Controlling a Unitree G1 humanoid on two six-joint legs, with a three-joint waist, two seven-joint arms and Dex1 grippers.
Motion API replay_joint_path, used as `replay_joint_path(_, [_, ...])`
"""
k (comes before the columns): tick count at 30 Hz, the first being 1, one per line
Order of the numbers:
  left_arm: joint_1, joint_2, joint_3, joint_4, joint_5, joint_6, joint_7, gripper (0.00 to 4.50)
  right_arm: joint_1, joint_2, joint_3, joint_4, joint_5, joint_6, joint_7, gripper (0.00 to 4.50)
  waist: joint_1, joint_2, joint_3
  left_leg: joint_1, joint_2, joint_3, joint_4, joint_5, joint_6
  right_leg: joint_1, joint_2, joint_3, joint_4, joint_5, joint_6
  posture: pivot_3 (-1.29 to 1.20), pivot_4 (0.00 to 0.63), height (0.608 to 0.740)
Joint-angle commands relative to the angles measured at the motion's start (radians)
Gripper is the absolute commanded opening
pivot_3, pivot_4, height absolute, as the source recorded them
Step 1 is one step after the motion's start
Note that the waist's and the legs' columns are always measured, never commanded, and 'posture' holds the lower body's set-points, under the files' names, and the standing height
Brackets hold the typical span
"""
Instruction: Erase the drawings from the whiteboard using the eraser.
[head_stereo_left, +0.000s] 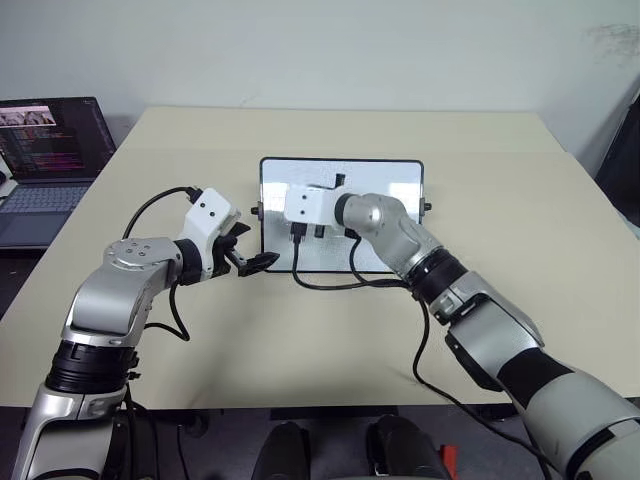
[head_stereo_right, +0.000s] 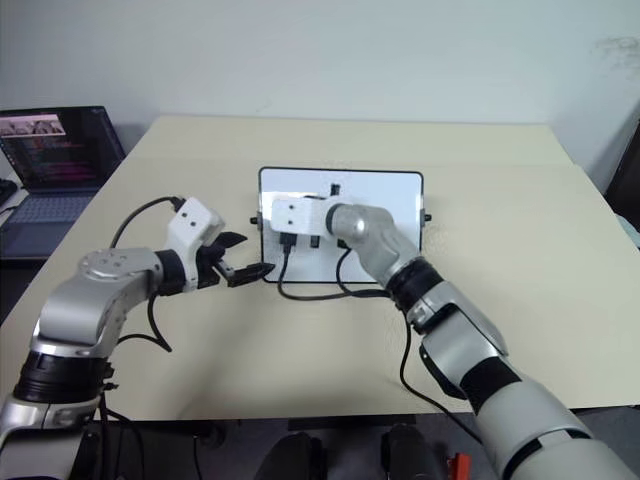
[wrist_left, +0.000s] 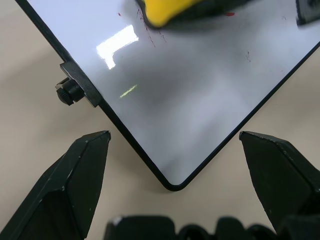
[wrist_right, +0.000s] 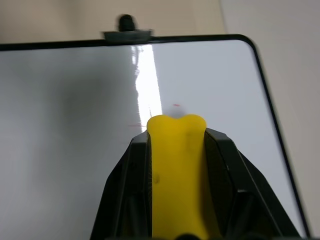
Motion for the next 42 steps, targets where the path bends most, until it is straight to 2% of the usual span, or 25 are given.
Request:
replay_joint_path(1, [-0.011, 0.0, 0.007, -0.03, -0.007, -0.008, -0.001, 4.5, 0.007, -0.021, -0.009, 0.022, -0.014, 0.021, 0.012, 1.12, -0.001, 0.0, 0.0, 0.0, 0.0, 0.0, 0.0, 0.0, 0.0, 0.0, 0.0, 0.0, 0.0, 0.0, 0.0, 0.0, 0.15, 0.74])
replay_joint_path(8, [-0.011, -0.002, 0.005, -0.03, -0.006, -0.01, -0.002, 4.5, 0.077, -0.031, 0.035, -0.039, -0.02, 0.075, 0.167, 1.12, -0.001, 0.0, 0.0, 0.0, 0.0, 0.0, 0.0, 0.0, 0.0, 0.0, 0.0, 0.0, 0.0, 0.0, 0.0, 0.0, 0.15, 0.74])
replay_joint_path(12, [-0.009, -0.001, 0.004, -0.033, -0.006, -0.01, -0.002, 4.5, 0.088, -0.033, 0.03, -0.069, -0.021, 0.094, 0.178, 1.12, -0.001, 0.0, 0.0, 0.001, 0.0, 0.0, 0.0, 0.0, 0.0, 0.0, 0.0, 0.0, 0.0, 0.0, 0.0, 0.0, 0.15, 0.74])
replay_joint_path(18, [-0.008, -0.001, 0.004, -0.035, -0.006, -0.008, -0.002, 4.5, 0.016, 0.007, -0.029, -0.031, -0.007, 0.005, -0.004, 1.12, -0.002, 0.0, 0.0, 0.001, 0.0, 0.0, 0.0, 0.0, 0.0, 0.0, 0.0, 0.0, 0.0, 0.0, 0.0, 0.0, 0.15, 0.74])
replay_joint_path(23, [-0.009, -0.001, 0.003, -0.035, -0.006, -0.008, -0.003, 4.5, 0.0, 0.029, -0.034, -0.002, 0.004, -0.027, -0.028, 1.12, -0.002, 0.0, 0.001, -0.002, 0.0, 0.0, -0.001, 0.0, 0.0, -0.001, 0.0, 0.0, -0.001, 0.0, 0.0, 0.0, 0.15, 0.74])
replay_joint_path(25, [-0.006, 0.001, 0.004, -0.039, -0.007, -0.007, -0.003, 4.5, 0.013, 0.032, -0.02, 0.0, -0.001, -0.018, 0.0, 1.12, -0.002, 0.0, 0.001, -0.003, 0.0, 0.0, -0.002, 0.0, 0.0, -0.002, 0.0, 0.0, -0.003, 0.0, 0.0, 0.0, 0.15, 0.74])
replay_joint_path(29, [-0.006, 0.002, 0.005, -0.04, -0.007, -0.007, -0.003, 4.5, 0.066, 0.007, 0.028, -0.023, -0.014, 0.036, 0.147, 1.12, -0.002, 0.0, 0.001, -0.004, 0.001, 0.0, -0.002, 0.0, 0.0, -0.002, 0.0, 0.0, -0.005, 0.0, 0.0, 0.0, 0.15, 0.74])
replay_joint_path(32, [-0.006, 0.003, 0.004, -0.04, -0.006, -0.007, -0.004, 4.5, 0.079, 0.0, 0.029, -0.048, -0.02, 0.055, 0.163, 1.12, -0.002, 0.0, 0.001, -0.003, 0.001, 0.0, -0.002, 0.0, 0.0, -0.001, 0.0, -0.001, -0.005, 0.0, 0.0, 0.0, 0.15, 0.74])
replay_joint_path(42, [-0.017, -0.001, -0.004, -0.032, -0.004, -0.012, -0.009, 4.5, -0.003, 0.004, -0.034, -0.003, -0.014, 0.012, -0.027, 1.12, 0.0, 0.0, 0.001, -0.002, 0.001, -0.001, -0.001, 0.0, 0.0, -0.001, 0.0, -0.001, -0.004, 0.0, 0.0, 0.0, 0.15, 0.74])
